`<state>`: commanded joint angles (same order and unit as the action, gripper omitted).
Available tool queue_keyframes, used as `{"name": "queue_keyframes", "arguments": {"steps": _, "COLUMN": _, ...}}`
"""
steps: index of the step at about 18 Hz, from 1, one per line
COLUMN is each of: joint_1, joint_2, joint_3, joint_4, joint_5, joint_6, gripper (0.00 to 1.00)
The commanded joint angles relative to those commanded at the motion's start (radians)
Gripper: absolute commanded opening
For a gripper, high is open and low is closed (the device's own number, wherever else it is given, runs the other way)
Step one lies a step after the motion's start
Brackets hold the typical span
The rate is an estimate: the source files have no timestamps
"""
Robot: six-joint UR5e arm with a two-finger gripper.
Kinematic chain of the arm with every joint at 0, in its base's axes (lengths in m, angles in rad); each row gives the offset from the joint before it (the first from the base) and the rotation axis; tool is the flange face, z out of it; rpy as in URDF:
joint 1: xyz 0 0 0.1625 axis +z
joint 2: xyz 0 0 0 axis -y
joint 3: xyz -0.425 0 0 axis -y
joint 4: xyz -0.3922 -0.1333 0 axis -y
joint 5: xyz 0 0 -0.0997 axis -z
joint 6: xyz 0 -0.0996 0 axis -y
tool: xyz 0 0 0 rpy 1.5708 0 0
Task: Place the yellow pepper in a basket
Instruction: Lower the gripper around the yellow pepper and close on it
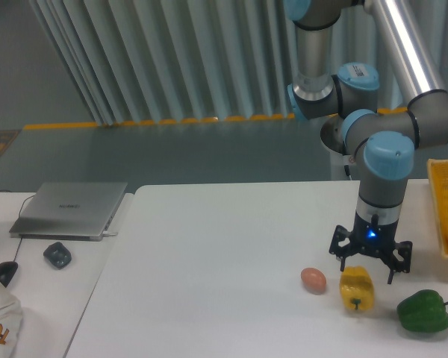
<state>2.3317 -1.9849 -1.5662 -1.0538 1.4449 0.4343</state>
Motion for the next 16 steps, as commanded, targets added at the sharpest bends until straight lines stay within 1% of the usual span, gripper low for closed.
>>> {"name": "queue_keyframes", "arguments": {"steps": 3, "joint_1": -0.023, "joint_2": -0.015, "joint_3": 0.000, "joint_4": 0.002, "joint_5": 0.037, "joint_6": -0.005, "gripper": 1.00}}
{"name": "queue_keyframes", "arguments": {"steps": 12, "joint_1": -0.025, "joint_2": -0.020, "joint_3": -0.011, "joint_4": 0.005, "joint_5": 0.038, "joint_6": 0.009, "gripper": 1.00}}
{"name": "queue_keyframes", "arguments": {"steps": 13, "joint_1": -0.025, "joint_2": -0.020, "joint_3": -0.009, "joint_4": 0.003, "joint_5": 0.038, "joint_6": 0.012, "gripper": 0.92}}
{"name": "queue_keyframes", "arguments": {"steps": 14, "joint_1": -0.025, "joint_2": -0.020, "joint_3": -0.009, "joint_4": 0.003, "joint_5": 0.037, "joint_6": 0.012, "gripper": 0.87}}
{"name": "queue_keyframes", "arguments": {"steps": 16, "joint_1": -0.026, "joint_2": -0.022, "joint_3": -0.009, "joint_4": 0.003, "joint_5": 0.038, "joint_6": 0.012, "gripper": 0.71}}
